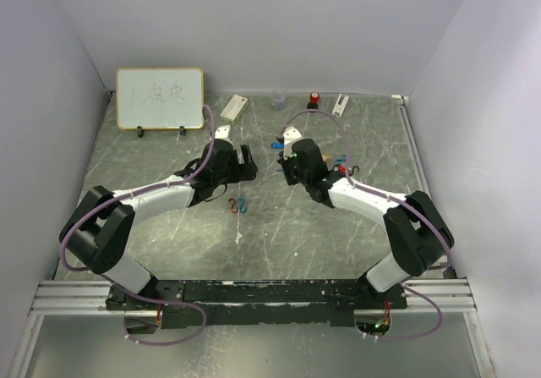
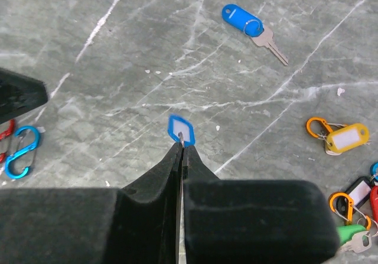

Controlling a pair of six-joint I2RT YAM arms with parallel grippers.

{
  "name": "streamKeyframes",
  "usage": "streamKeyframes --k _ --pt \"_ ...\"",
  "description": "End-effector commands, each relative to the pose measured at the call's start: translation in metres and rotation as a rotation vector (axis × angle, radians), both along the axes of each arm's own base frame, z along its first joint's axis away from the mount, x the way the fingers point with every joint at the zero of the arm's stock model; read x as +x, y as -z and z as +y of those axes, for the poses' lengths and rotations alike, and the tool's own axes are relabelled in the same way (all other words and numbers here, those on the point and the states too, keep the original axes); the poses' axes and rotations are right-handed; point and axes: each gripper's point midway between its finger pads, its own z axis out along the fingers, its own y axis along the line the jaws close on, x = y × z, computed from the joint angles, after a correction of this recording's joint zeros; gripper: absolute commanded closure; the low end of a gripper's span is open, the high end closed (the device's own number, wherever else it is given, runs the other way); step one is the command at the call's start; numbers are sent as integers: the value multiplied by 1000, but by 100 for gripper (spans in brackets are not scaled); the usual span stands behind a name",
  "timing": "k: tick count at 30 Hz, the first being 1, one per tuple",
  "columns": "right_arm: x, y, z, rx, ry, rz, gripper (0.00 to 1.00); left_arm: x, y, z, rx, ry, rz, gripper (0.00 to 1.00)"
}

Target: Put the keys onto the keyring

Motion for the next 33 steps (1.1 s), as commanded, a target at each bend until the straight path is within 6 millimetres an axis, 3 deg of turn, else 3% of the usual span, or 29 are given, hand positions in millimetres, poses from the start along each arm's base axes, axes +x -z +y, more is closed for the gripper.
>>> streamKeyframes --k 1,9,18,25,33 --pt "-11 -26 3 59 -39 -47 100 6 -18 -1 -21 -2 -34 3" --pt "-30 -55 7 155 -126 -140 100 1 -28 6 -25 -8 -64 5" --pt "-45 -51 17 193 -197 -101 100 -18 -10 23 37 -17 2 7" --pt "-58 -38 34 188 -273 -60 100 -44 21 36 108 -26 80 12" --pt "-60 -39 39 192 -273 -65 100 -75 63 43 204 -62 192 20"
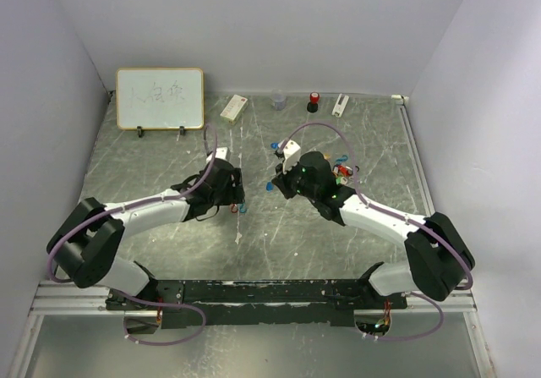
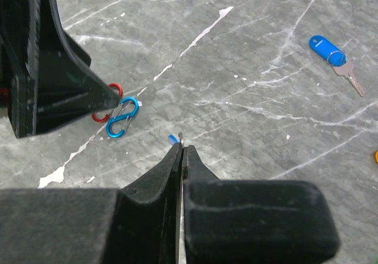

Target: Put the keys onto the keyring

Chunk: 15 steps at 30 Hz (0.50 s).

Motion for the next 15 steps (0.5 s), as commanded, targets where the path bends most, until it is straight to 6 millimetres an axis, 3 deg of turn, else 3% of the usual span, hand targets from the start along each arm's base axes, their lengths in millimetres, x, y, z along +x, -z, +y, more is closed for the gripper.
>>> streamKeyframes --k 1,15 --pt "0 -9 5 26 -9 -27 100 -20 29 12 69 -54 68 20" --pt "-1 -11 3 28 -2 -30 100 -34 54 23 116 -92 102 24"
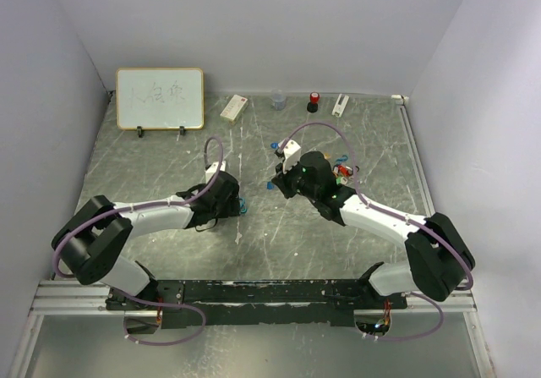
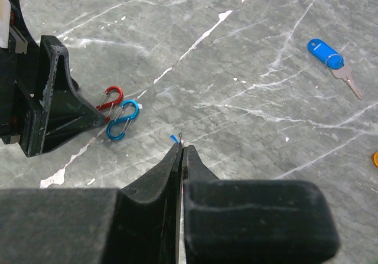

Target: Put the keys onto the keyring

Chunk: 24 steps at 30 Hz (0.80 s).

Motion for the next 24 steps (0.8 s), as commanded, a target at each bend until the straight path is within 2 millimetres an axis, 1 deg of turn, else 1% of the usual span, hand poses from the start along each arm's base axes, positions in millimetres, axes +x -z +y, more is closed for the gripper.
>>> streamKeyframes --k 1,11,18,24 --pt "-2 -8 1 20 -1 -20 100 -2 10 8 34 -37 4 24" --pt "-1 -9 0 19 7 -27 100 8 12 8 76 -54 -6 25" --pt "-1 -10 -1 17 10 -30 100 10 18 8 96 -56 5 26" --pt "-1 -12 -2 20 12 -36 100 11 20 16 143 -73 5 31"
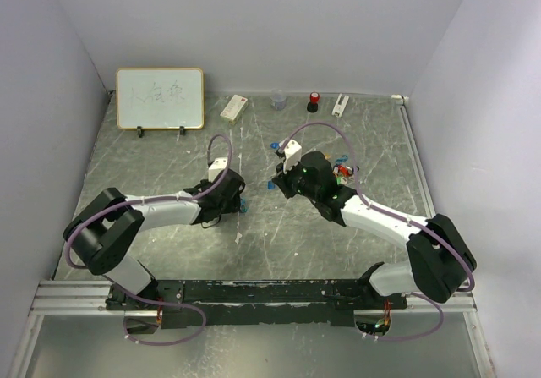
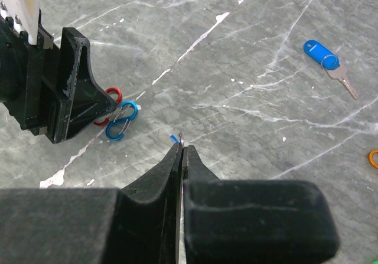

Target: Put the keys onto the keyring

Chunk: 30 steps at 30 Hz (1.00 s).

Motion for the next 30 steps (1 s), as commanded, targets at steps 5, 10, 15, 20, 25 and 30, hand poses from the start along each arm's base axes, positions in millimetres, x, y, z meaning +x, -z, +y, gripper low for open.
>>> streamKeyframes --k 5,10,15,20,25,30 --pt "-2 -9 -1 19 6 -25 100 -10 17 20 116 -26 57 33" --pt "-2 -9 0 18 6 -25 100 -10 20 25 152 -32 66 33" --pt "-2 -9 -1 17 9 -26 100 -12 22 31 189 -37 71 36" --pt "-1 -9 0 18 8 -28 100 -15 24 29 194 -17 88 41" --pt "-1 -7 0 17 6 -24 100 -17 26 21 194 11 99 47" --pt "-1 -8 0 17 6 -26 100 -19 27 13 199 38 105 48"
